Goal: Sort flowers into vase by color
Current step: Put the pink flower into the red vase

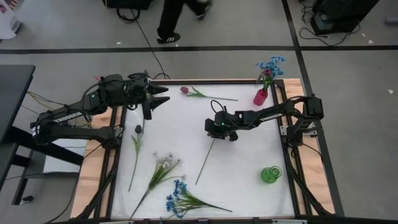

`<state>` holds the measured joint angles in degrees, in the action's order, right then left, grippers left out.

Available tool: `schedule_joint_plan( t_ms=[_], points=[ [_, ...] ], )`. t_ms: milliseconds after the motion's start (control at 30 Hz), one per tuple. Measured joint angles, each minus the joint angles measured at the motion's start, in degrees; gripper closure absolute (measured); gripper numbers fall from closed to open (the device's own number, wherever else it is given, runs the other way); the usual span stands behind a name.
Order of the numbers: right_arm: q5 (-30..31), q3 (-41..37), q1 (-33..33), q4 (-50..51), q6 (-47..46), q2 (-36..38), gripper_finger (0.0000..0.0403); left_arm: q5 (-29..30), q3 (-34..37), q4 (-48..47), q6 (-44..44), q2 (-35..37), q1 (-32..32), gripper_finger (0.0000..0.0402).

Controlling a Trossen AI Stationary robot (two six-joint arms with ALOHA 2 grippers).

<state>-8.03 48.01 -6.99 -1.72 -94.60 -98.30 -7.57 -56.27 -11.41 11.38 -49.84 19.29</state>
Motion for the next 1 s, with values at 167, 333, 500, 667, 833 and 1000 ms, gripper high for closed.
schedule_joint_plan(
  t_ms=[167,333,500,667,833,1000],
  points=[
    [1.8,1.9,-1.3,-2.5,7.0,0.0,0.0284,0.0,0.0,0.0,0.0,0.0,0.0,0.0184],
    [7.5,7.5,-4.5,-0.2,32.3,-0.2,0.0285,0.0,0.0,0.0,0.0,0.0,0.0,0.0184],
    [10.5,18.9,-8.4,14.7,58.9,-4.7,0.0285,0.0,0.0,0.0,0.0,0.0,0.0,0.0184],
    [14.5,32.4,-11.9,30.0,77.8,-12.2,0.0285,0.0,0.0,0.0,0.0,0.0,0.0,0.0184],
    [16.7,43.4,-14.7,38.1,92.7,-19.1,0.0285,0.0,0.0,0.1,0.0,0.0,0.0,0.0184],
    [16.8,51.7,-17.9,43.5,103.4,-24.7,0.0285,0.0,0.0,0.1,0.0,0.0,0.0,0.0184]
  ],
)
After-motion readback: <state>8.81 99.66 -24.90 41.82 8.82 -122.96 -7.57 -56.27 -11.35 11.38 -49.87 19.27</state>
